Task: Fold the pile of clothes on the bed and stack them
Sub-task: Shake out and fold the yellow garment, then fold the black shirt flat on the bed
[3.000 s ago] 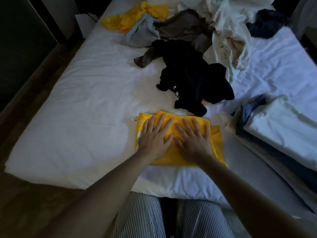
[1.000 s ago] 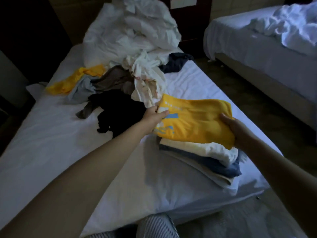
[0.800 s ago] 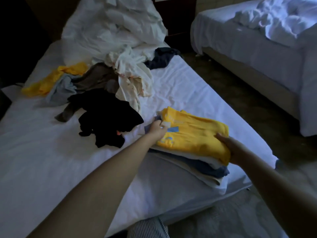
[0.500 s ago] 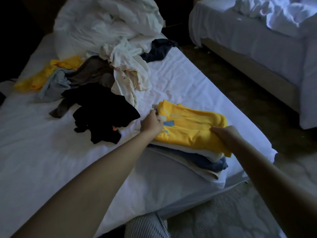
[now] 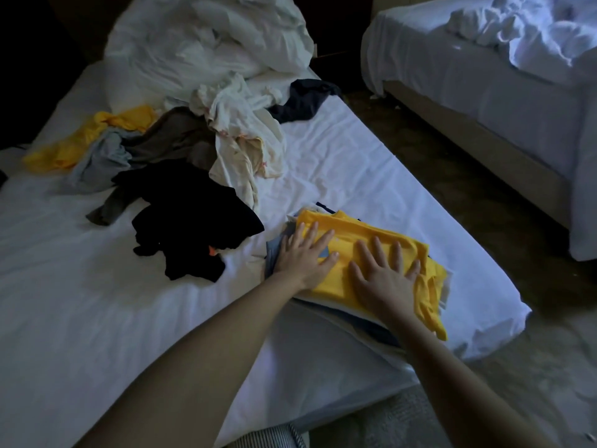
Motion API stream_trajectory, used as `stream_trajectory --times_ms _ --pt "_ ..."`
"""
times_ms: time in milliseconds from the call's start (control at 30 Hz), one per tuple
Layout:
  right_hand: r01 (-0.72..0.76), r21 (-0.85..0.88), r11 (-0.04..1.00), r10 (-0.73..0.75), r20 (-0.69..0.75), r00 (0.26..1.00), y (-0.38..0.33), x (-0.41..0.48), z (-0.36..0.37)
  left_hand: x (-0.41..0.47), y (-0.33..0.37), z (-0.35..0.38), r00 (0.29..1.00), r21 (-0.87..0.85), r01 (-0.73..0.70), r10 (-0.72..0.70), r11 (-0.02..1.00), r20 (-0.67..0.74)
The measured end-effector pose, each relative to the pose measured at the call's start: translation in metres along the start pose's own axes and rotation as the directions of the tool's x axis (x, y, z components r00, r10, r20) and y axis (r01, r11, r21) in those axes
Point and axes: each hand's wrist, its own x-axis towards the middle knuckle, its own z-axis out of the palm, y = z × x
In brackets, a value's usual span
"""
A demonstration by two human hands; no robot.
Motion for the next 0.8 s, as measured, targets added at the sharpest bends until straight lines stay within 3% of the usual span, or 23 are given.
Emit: stream_trajectory --times_ms 167,267,333,400,467,500,567,633,667,733,800 --pt "-0.044 -0.119 0.992 0.045 0.009 0.999 -0.020 0.009 0.001 0.005 -0.004 -0.002 0.999 -0.057 0.000 0.002 0.998 0.032" --pt "-0.011 -0.042 0.999 0.012 0.021 1.000 -0.046 0.021 -0.003 0.005 -0.005 -0.015 0.998 -0.143 -0.013 0.023 0.990 0.065" --pt "0.085 0.023 0.996 -0.085 -0.005 0.996 -0.065 0.024 0.000 0.004 -0.010 -0.022 0.998 -0.318 -0.053 0.058 0.947 0.007" --pt "0.183 0.061 0.981 -0.179 -0.066 0.982 -0.081 0.025 0.005 -0.004 -0.025 -0.027 0.990 -0.562 -0.093 0.015 0.822 -0.142" --pt "0.261 0.088 0.961 -0.249 -0.120 0.961 -0.098 0.025 0.008 -0.016 -0.050 -0.026 0.918 -0.611 -0.117 -0.151 0.783 -0.368" --pt "0.294 0.097 0.951 -0.282 -0.119 0.952 -0.105 0.027 0.008 -0.020 -0.066 -0.024 0.843 -0.571 -0.056 -0.268 0.819 -0.467" --pt "0.355 0.084 0.931 -0.347 -0.094 0.933 -0.120 0.030 0.009 -0.028 -0.100 -0.019 0.621 -0.520 0.200 -0.518 0.830 -0.588" --pt "0.395 0.058 0.917 -0.390 -0.075 0.918 -0.132 0.032 0.011 -0.037 -0.128 -0.016 0.467 -0.619 0.393 -0.727 0.680 -0.503" --pt "0.409 0.048 0.911 -0.405 -0.078 0.911 -0.137 0.032 0.013 -0.040 -0.140 -0.016 0.454 -0.662 0.459 -0.797 0.592 -0.399" --pt "0.421 0.023 0.907 -0.419 -0.062 0.906 -0.143 0.032 0.016 -0.045 -0.163 -0.018 0.502 -0.692 0.520 -0.835 0.500 -0.226" --pt "0.419 0.011 0.908 -0.419 -0.029 0.908 -0.148 0.031 0.021 -0.049 -0.181 -0.023 0.551 -0.725 0.482 -0.814 0.492 -0.187"
